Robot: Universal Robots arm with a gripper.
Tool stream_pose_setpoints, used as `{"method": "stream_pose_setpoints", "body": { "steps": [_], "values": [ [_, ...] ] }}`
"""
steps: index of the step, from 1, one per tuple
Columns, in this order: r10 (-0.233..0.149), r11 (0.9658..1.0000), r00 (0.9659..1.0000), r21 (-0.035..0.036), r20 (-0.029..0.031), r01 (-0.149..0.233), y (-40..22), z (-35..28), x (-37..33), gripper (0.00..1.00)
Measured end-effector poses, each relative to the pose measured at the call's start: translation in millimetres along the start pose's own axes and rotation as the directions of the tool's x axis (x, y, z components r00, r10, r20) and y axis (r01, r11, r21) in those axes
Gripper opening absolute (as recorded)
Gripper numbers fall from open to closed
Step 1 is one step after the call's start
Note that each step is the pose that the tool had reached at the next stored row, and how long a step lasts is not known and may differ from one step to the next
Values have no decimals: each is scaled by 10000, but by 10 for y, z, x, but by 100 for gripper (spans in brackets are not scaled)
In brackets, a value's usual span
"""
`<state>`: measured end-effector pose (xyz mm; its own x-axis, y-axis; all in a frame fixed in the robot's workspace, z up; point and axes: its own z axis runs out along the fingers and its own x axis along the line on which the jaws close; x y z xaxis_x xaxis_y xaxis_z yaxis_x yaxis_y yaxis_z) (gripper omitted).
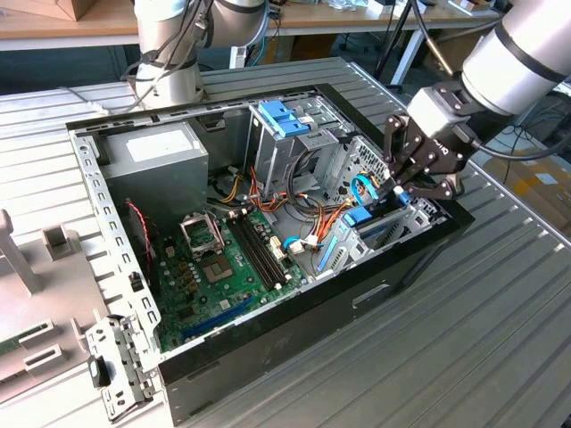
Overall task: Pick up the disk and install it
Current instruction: 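Insert the second disk wire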
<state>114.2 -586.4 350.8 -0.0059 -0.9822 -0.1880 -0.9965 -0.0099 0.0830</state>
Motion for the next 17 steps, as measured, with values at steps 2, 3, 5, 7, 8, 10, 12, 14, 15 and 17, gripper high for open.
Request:
{"method": "stream_pose_setpoints", "body": {
  "steps": [2,3,5,7,8,10,12,14,15,17],
  "values": [
    [3,10000,10000,-17,12,-3,-61,-9,-1,11],
    [6,10000,10000,-30,21,-5,-102,-15,-2,11],
    [6,10000,10000,-43,35,-6,-155,-27,-3,11],
    [5,10000,10000,-50,47,-5,-209,-55,-9,11],
    [6,10000,10000,-52,49,-6,-220,-65,-10,11],
    [6,10000,10000,-53,51,-6,-236,-83,-14,11],
    [7,10000,10000,-53,52,-7,-245,-96,-16,11],
    [7,10000,10000,-53,52,-6,-246,-98,-16,11],
    [6,10000,10000,-53,52,-6,-246,-98,-16,11],
    [7,10000,10000,-53,51,-6,-246,-99,-16,11]
  ]
}}
